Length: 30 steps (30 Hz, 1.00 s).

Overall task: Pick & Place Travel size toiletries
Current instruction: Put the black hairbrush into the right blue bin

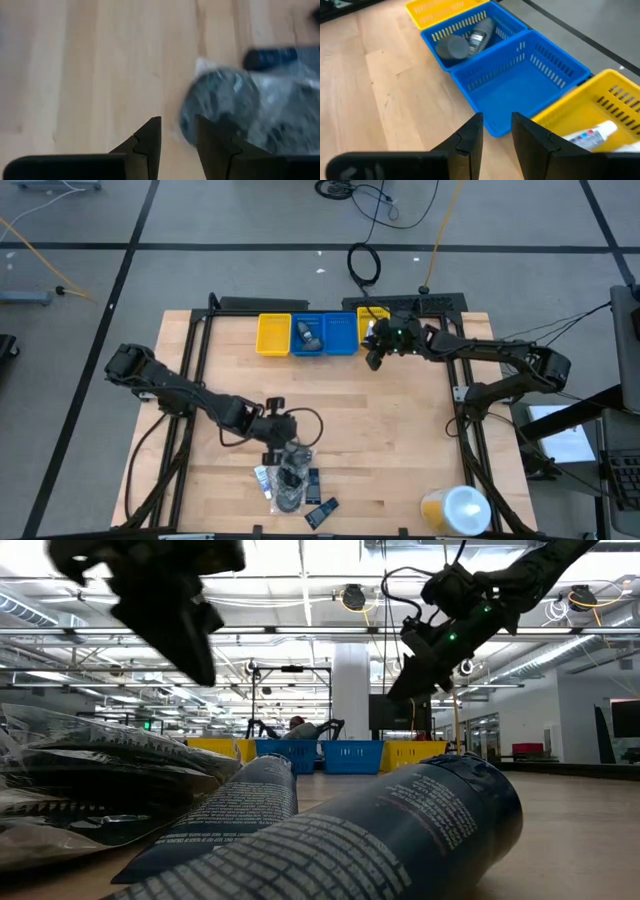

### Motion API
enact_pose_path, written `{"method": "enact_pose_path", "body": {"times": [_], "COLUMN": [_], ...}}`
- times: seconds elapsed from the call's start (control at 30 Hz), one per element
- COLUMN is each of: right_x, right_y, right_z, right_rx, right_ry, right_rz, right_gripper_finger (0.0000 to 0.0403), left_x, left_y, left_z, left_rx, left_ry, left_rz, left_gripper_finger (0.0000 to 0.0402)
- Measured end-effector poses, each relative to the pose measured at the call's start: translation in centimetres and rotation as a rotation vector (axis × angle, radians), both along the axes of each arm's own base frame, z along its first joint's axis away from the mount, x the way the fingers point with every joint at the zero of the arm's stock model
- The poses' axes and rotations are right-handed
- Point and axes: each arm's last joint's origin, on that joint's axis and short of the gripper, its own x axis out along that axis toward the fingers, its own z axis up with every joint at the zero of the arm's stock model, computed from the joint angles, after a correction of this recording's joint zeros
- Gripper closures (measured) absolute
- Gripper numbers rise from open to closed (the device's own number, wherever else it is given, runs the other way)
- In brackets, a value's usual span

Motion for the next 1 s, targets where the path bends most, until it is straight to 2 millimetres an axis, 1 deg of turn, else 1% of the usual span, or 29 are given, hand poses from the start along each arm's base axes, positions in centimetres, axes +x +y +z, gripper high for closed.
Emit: {"method": "enact_pose_path", "body": {"times": [0.2, 0.47, 0.57, 0.67, 0.77, 0.9, 1.0], "right_x": [0.4, 0.8, 0.8, 0.8, 0.8, 0.9, 0.9], "right_y": [0.6, 0.9, 0.9, 1.0, 1.0, 1.0, 1.0], "right_z": [0.2, 0.4, 0.4, 0.4, 0.4, 0.5, 0.5], "right_rx": [-0.011, -0.024, -0.024, -0.025, -0.026, -0.030, -0.031], "right_ry": [-0.020, -0.038, -0.038, -0.038, -0.042, -0.049, -0.051], "right_rz": [0.026, 0.045, 0.045, 0.048, 0.049, 0.049, 0.049], "right_gripper_finger": [0.0307, 0.0307, 0.0307, 0.0307, 0.0307, 0.0307, 0.0307], "left_x": [-1.2, -2.0, -1.9, -1.4, -1.1, -1.2, -1.2], "left_y": [-1.1, -3.6, -4.8, -6.1, -7.2, -7.4, -7.5], "left_z": [-0.4, -0.2, -0.9, -2.4, -4.0, -4.9, -5.1], "left_rx": [-0.026, -0.095, -0.100, -0.091, -0.083, -0.075, -0.073], "left_ry": [0.093, 0.054, 0.033, 0.022, 0.040, 0.073, 0.081], "left_rz": [0.005, 0.030, 0.046, 0.029, -0.003, 0.014, 0.027], "left_gripper_finger": [0.0286, 0.0286, 0.0286, 0.0282, 0.0267, 0.0233, 0.0206]}}
